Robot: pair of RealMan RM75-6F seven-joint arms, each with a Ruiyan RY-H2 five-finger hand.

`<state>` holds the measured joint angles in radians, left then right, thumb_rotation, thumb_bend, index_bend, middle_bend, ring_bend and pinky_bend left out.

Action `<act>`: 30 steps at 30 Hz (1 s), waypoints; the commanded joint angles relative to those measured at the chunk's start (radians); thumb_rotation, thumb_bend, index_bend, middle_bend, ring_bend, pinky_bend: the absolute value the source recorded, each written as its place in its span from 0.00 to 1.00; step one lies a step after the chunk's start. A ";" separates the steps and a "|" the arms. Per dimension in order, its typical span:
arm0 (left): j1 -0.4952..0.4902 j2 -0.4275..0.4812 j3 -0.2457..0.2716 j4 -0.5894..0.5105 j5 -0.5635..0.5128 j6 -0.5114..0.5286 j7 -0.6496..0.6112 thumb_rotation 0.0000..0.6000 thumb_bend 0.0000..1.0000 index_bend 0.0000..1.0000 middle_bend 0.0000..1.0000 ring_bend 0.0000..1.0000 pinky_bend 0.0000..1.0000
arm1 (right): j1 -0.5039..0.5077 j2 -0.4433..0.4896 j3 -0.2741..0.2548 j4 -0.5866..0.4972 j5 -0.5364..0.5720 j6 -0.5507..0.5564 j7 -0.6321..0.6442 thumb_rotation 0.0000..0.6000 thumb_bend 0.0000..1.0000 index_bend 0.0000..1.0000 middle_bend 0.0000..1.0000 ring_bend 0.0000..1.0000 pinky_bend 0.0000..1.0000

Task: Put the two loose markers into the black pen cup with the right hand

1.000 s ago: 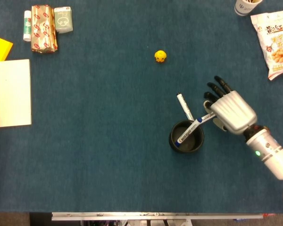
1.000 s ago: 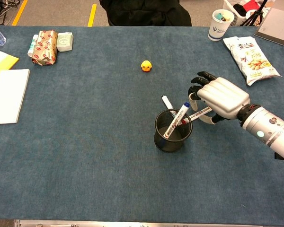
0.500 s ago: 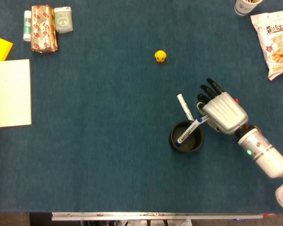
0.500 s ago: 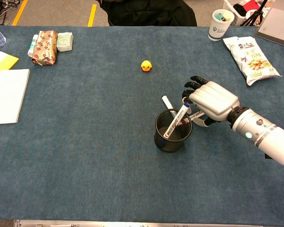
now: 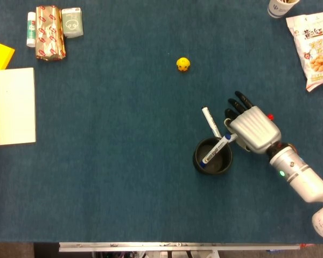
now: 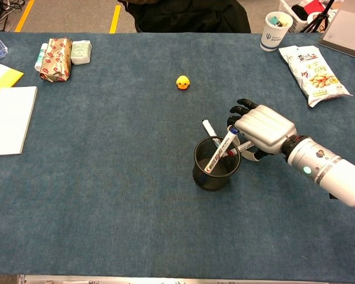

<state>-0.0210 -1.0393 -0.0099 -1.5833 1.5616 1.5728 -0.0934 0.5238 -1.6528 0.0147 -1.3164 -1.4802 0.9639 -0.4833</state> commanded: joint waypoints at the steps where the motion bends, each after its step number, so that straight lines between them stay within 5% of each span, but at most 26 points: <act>1: 0.000 -0.001 0.000 0.001 -0.002 -0.002 0.001 1.00 0.20 0.11 0.17 0.19 0.24 | 0.000 0.005 0.001 -0.002 0.006 0.004 0.006 1.00 0.27 0.60 0.34 0.13 0.03; 8: 0.002 -0.001 0.000 0.001 -0.001 -0.001 0.003 1.00 0.19 0.11 0.17 0.19 0.24 | -0.008 0.043 0.012 -0.050 0.006 0.045 0.063 1.00 0.28 0.63 0.35 0.13 0.03; 19: 0.000 0.010 -0.001 -0.032 0.007 0.004 0.035 1.00 0.20 0.11 0.17 0.19 0.24 | -0.026 0.263 0.080 -0.401 -0.081 0.198 0.396 1.00 0.28 0.64 0.36 0.13 0.03; 30: 0.012 0.022 0.002 -0.060 0.007 0.014 0.059 1.00 0.19 0.11 0.17 0.19 0.24 | 0.000 0.296 0.026 -0.512 -0.210 0.216 0.749 1.00 0.28 0.65 0.38 0.13 0.03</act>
<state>-0.0096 -1.0178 -0.0080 -1.6427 1.5683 1.5870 -0.0344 0.5106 -1.3544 0.0617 -1.8130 -1.6561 1.1820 0.1931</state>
